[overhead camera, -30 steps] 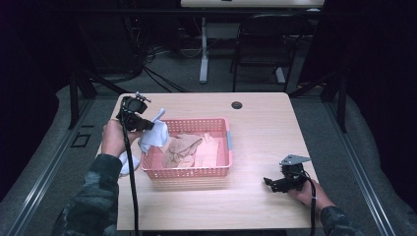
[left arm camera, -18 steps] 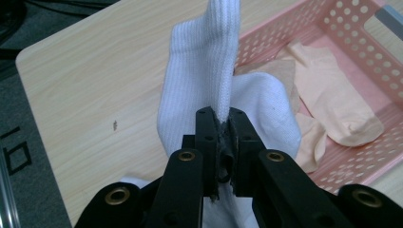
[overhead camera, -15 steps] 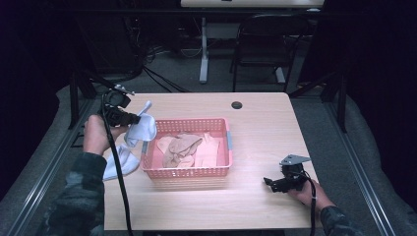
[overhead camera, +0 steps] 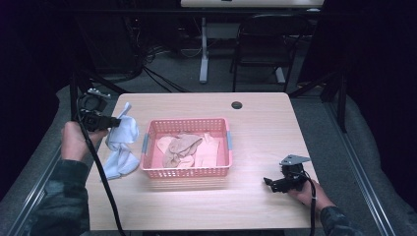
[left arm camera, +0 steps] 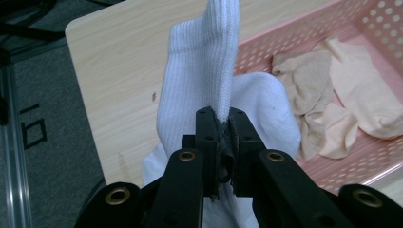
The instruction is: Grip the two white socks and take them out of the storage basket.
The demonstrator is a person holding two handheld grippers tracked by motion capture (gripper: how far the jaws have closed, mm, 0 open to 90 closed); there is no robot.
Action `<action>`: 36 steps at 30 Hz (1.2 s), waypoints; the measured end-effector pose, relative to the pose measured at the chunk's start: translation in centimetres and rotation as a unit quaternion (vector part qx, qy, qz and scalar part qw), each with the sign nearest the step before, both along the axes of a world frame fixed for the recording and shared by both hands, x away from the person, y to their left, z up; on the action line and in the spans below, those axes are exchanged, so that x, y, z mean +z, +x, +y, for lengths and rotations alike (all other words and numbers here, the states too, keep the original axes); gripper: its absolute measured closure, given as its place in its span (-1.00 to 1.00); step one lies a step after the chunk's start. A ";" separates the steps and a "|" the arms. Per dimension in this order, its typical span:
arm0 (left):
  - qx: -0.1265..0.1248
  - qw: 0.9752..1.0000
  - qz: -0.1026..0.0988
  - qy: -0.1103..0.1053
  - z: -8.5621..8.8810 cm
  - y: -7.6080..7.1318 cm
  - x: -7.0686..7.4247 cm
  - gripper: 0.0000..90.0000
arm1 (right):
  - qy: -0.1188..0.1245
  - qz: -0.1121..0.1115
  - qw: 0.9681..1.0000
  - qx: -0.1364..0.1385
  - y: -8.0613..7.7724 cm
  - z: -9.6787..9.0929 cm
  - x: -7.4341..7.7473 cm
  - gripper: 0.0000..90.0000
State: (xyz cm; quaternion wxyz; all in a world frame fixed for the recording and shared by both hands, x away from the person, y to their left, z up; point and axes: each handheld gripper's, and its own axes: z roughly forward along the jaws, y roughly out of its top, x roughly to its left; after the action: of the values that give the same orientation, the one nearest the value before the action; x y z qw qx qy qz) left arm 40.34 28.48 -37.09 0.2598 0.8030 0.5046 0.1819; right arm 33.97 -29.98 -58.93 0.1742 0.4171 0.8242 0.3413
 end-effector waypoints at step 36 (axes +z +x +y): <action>0.058 0.995 0.077 -0.022 4.4 1.0 -8.8 0.87 | 0.000 0.000 1.000 -0.001 0.0 0.0 0.0 -1.00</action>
State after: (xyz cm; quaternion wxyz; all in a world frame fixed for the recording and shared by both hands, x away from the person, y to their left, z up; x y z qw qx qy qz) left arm 41.33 32.85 -45.92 0.2267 0.7780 0.5727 0.1236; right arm 33.98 -29.97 -58.94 0.1745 0.4175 0.8238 0.3416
